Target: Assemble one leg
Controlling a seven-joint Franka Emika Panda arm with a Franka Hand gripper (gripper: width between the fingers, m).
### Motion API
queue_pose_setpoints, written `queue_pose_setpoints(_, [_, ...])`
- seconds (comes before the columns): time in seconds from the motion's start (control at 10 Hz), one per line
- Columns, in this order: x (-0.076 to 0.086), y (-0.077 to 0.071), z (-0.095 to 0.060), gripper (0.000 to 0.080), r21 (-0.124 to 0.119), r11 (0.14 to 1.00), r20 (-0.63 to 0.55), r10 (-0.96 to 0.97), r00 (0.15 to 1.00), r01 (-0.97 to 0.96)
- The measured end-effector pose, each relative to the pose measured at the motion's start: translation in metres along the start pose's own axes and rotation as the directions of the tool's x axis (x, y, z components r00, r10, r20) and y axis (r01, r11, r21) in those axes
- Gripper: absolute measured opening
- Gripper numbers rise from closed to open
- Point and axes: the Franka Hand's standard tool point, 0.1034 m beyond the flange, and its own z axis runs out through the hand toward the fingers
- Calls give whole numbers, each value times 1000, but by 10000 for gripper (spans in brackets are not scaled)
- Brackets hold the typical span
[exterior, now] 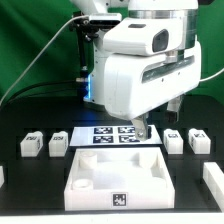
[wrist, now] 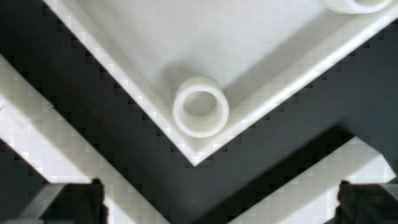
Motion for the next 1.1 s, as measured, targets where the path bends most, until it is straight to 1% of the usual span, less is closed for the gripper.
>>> queue_pose_setpoints(0.8, [0,0,0,650,0,1000,0,-5,1000,5])
queue_pose_setpoints(1.0, [0,0,0,650,0,999,0,-38,999,38])
queue_pose_setpoints(1.1, [-1,0,0,650,-1,996,0,-85,996,85])
